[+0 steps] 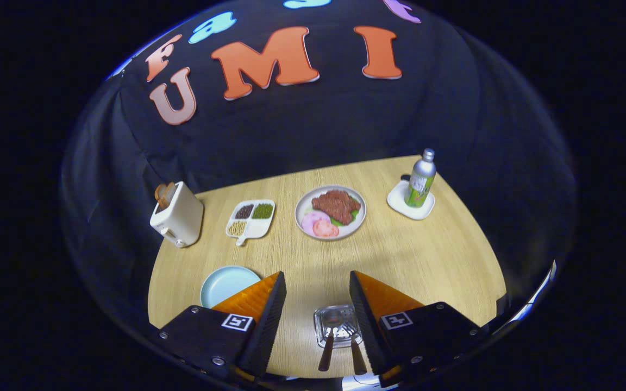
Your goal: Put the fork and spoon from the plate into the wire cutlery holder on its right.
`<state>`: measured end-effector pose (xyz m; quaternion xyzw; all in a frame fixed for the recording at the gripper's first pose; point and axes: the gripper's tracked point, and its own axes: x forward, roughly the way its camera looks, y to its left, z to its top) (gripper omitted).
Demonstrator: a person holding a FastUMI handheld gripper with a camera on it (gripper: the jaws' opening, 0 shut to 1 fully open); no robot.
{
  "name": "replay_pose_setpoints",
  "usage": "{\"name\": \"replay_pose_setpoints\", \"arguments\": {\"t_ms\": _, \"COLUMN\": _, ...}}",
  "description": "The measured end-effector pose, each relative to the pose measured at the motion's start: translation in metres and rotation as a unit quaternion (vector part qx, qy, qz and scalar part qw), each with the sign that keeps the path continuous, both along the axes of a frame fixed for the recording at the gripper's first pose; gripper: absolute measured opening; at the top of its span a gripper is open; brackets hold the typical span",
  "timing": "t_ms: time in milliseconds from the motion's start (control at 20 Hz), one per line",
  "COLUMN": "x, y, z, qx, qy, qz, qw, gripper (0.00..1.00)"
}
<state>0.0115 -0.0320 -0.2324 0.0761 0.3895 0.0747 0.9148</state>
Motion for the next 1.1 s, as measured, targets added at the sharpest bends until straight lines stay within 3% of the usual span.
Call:
{"name": "replay_pose_setpoints", "arguments": {"t_ms": 100, "x": 0.017, "y": -0.001, "z": 0.029, "qx": -0.003, "qy": -0.070, "qz": -0.006, "qw": 0.998, "gripper": 0.77}}
{"name": "replay_pose_setpoints", "arguments": {"t_ms": 300, "x": 0.030, "y": -0.010, "z": 0.087, "qx": -0.011, "qy": -0.176, "qz": -0.015, "qw": 0.984, "gripper": 0.78}}
{"name": "replay_pose_setpoints", "arguments": {"t_ms": 600, "x": 0.042, "y": -0.016, "z": 0.170, "qx": -0.046, "qy": -0.305, "qz": -0.026, "qw": 0.951, "gripper": 0.78}}
{"name": "replay_pose_setpoints", "arguments": {"t_ms": 1100, "x": 0.027, "y": -0.023, "z": 0.252, "qx": -0.026, "qy": -0.402, "qz": -0.058, "qw": 0.913, "gripper": 0.78}}
